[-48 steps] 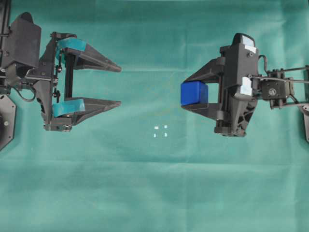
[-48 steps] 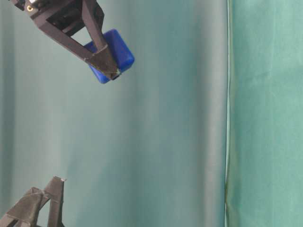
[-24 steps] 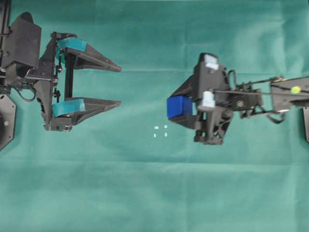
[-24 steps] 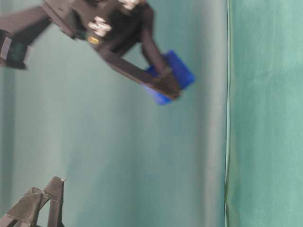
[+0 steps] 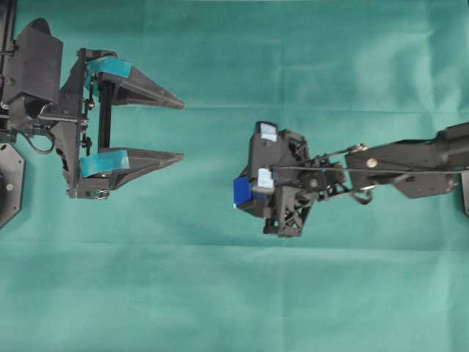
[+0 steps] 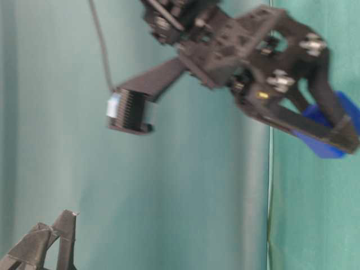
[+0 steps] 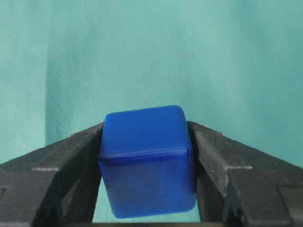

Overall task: Handover the blue block to the right arm after grasping it with the left arm, then place it in the designated position.
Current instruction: 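Carry the cube with the right gripper down toward the table center, then lower the cube onto the table and open the right gripper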

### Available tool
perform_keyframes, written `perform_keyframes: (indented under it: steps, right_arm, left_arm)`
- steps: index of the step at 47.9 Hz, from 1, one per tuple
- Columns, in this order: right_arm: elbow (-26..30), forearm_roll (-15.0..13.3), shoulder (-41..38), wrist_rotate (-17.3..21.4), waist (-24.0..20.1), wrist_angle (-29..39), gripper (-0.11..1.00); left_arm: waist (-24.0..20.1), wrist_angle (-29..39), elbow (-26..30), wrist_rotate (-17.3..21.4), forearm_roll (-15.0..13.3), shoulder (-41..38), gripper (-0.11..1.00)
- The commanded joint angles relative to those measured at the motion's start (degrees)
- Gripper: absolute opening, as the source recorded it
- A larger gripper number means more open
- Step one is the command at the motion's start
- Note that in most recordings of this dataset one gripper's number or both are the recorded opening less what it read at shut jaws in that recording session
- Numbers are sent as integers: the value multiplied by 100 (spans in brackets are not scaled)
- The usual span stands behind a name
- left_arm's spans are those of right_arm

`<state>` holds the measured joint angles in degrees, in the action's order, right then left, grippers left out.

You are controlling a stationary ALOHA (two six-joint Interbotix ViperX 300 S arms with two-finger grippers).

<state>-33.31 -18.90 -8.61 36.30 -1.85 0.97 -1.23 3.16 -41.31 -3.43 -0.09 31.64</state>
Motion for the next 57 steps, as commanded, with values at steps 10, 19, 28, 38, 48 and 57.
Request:
perform_keyframes:
  steps: [10,19,28,38,48,57]
  right_arm:
    - [281,9,-325,9,18,-501,55]
    - [360,9,-527,9,26,-677,55]
    - [404,9,-677,9,44,-677,55]
    - [404,9,-747,0,79,-686,55]
    - [413,-9,-747,-26,88,-721,55]
    - [396,-70,-738,-53,88,-712,55]
  left_arm:
    - [-18,-44,114,-9,18,26,99]
    - [-18,-44,114,0,18,26,99]
    - [-18,-44,114,0,9,26,99]
    - [-18,-44,123,0,9,26,99]
    - [-18,-44,114,0,18,26,99]
    - [-18,-44,114,0,18,26,99]
